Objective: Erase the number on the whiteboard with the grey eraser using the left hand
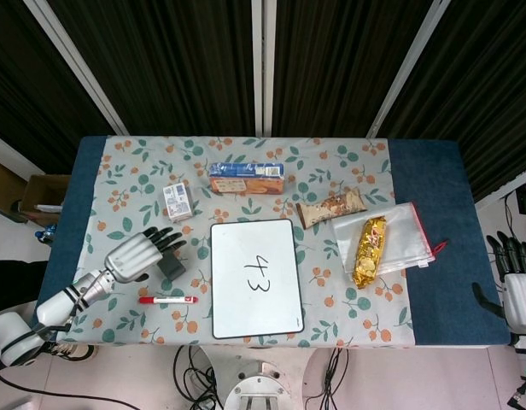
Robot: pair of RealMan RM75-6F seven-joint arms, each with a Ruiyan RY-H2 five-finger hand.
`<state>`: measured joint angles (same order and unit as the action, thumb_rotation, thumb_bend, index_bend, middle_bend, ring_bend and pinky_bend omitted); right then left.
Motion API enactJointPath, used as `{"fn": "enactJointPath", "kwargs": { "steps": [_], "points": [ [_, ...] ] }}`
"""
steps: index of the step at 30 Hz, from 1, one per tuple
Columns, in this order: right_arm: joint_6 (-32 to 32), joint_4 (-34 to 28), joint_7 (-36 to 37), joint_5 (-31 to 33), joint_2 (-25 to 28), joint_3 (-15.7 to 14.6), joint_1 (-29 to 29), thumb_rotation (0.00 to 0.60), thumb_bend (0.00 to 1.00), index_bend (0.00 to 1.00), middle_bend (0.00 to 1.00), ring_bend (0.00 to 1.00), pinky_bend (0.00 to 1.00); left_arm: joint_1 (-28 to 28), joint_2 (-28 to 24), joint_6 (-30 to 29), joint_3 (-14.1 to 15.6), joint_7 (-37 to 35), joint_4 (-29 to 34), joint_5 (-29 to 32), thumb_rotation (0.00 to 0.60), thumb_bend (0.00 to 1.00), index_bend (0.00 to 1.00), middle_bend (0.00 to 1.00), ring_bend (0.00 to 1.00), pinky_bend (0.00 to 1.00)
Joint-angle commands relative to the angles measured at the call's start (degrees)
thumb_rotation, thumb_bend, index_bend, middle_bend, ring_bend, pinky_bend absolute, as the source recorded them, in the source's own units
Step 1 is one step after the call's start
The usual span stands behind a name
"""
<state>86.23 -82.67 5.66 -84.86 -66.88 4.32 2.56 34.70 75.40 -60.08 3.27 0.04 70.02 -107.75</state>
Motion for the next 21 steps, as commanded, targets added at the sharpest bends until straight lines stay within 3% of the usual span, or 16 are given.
{"fn": "enactJointPath", "kwargs": {
  "steps": [1,9,21],
  "points": [
    [-0.22,-0.09,-0.2,0.23,0.04,0.06,0.04,0.6,0.24,0.0,0.0,0.0,0.0,1.1,1.39,0.44,1.14,-0.67,-1.7,-0.45,0.6,0.11,0.13,0.13,0.13,0.28],
    [-0.42,-0.56,-0.94,0.55,0.06,0.21,0.1,0.6,0.24,0.0,0.0,0.0,0.0,3.26,3.13,2.47,2.41,-2.16,-4.19,0.59,0.6,0.16,0.17,0.17,0.16,0.3],
    [-1.09,-0.69,-1.55,1.04,-0.05,0.35,0.31,0.6,0.24,0.0,0.0,0.0,0.0,4.84,1.93,3.99,3.61,-2.59,-2.28,2.99,0.6,0.21,0.22,0.22,0.19,0.3]
  ]
}}
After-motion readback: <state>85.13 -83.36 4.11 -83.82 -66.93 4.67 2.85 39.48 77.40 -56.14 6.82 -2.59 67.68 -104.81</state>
